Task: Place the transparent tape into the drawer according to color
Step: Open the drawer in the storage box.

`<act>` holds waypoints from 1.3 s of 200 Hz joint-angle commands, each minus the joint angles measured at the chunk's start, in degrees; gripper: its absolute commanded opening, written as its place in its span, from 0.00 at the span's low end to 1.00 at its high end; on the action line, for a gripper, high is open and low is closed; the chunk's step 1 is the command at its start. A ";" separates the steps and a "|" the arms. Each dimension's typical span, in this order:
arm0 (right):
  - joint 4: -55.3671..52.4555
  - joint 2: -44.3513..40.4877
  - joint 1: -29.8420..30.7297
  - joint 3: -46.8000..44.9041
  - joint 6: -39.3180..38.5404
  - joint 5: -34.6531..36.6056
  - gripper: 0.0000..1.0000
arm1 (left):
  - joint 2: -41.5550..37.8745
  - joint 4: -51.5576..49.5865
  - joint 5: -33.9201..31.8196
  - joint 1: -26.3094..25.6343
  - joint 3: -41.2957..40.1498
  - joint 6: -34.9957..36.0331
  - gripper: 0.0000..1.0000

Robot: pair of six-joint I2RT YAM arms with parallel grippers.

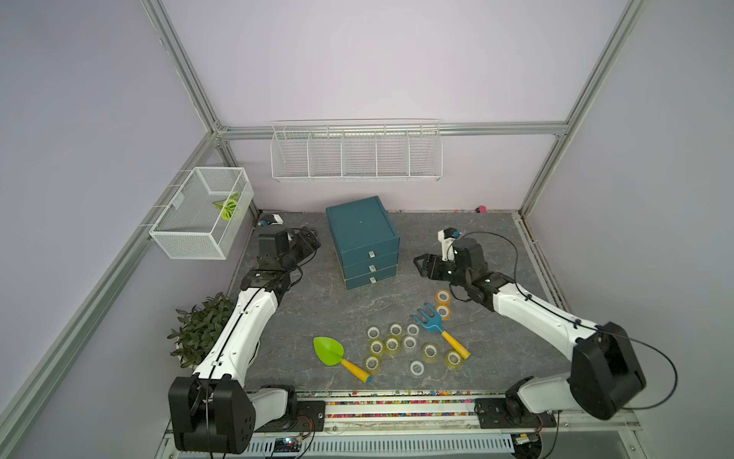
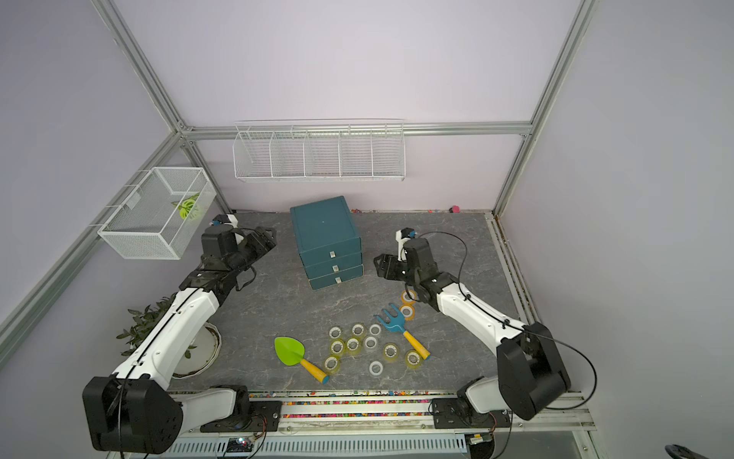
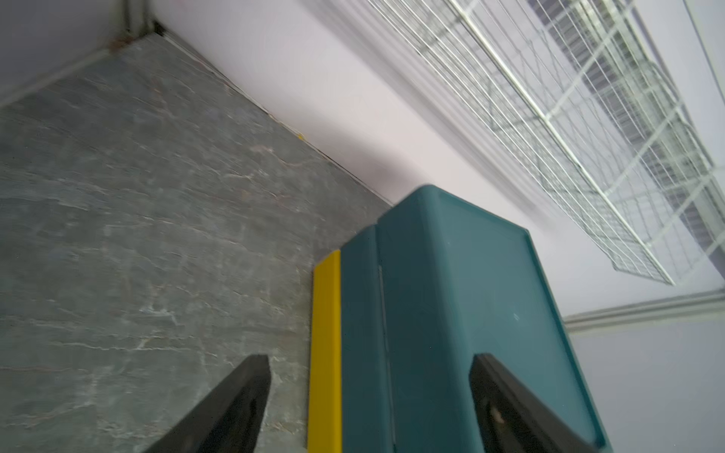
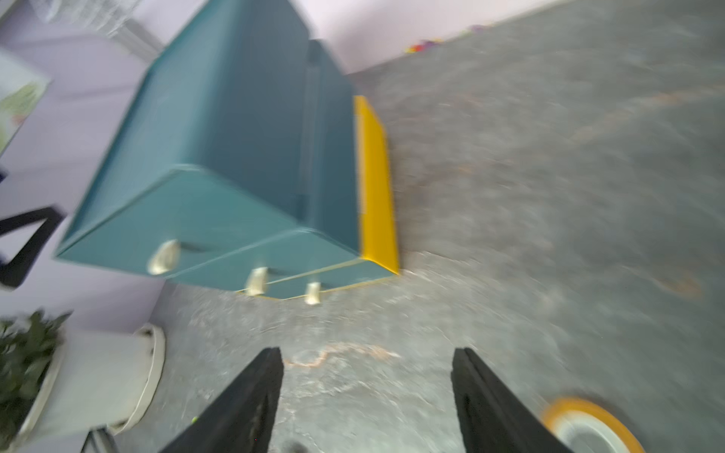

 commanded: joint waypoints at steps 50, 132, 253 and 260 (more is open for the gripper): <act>1.54 12.45 1.76 11.25 1.73 0.45 0.59 | 2.38 -3.26 6.46 -1.54 2.17 3.47 0.89; 3.30 9.34 2.52 11.36 7.80 3.69 0.62 | 4.91 -5.14 9.79 -3.70 7.46 6.88 0.89; 22.84 14.44 11.57 7.94 32.70 -1.02 0.48 | 7.65 -0.26 14.04 -4.62 2.79 7.31 0.83; 22.50 14.62 11.63 7.83 33.39 -0.72 0.47 | 7.79 -0.31 14.09 -4.65 2.78 7.31 0.83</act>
